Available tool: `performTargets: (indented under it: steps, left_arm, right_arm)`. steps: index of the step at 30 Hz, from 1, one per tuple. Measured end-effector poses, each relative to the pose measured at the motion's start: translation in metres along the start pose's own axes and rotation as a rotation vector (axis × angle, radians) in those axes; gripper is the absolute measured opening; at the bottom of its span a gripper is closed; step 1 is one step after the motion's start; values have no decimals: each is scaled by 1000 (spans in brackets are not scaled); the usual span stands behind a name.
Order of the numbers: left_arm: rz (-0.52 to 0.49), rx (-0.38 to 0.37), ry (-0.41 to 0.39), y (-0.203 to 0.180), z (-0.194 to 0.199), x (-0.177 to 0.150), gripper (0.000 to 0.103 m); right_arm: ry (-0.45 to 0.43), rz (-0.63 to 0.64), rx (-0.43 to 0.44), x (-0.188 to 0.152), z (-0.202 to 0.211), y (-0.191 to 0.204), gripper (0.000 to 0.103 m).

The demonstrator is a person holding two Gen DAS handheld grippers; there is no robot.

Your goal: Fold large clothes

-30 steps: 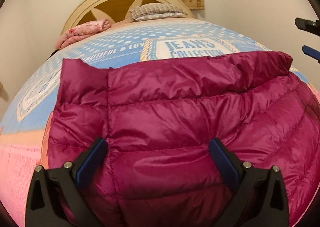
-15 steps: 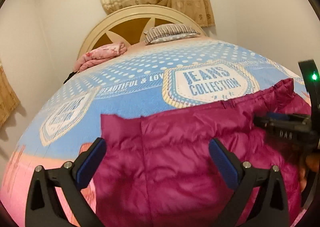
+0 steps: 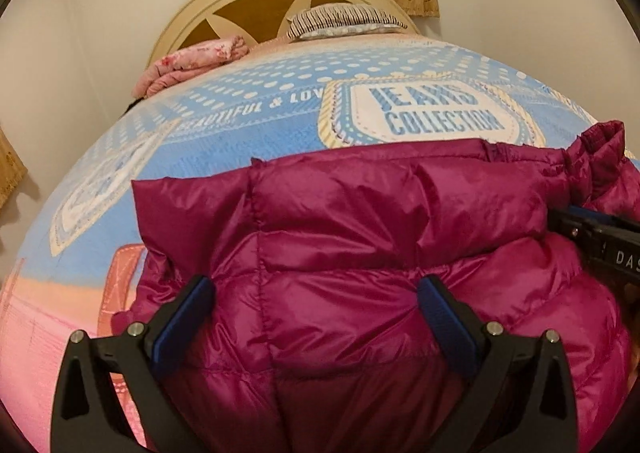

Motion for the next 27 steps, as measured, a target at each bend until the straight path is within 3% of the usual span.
performTargets:
  steps: [27]
  left_arm:
    - [14,-29,46,1,-8,-3,103]
  right_arm:
    - [34,84,-115,1,-6,16,49]
Point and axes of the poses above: each gripper's, at about its wrist camera, not at the fingertips, and z roughly against the way its jaws point, y to its left, x to its top, the point moved 1 cm from there along -z, roughly the way its jaws point, and after that the axes turned 4 degrees about y, right-handed, at the moved point
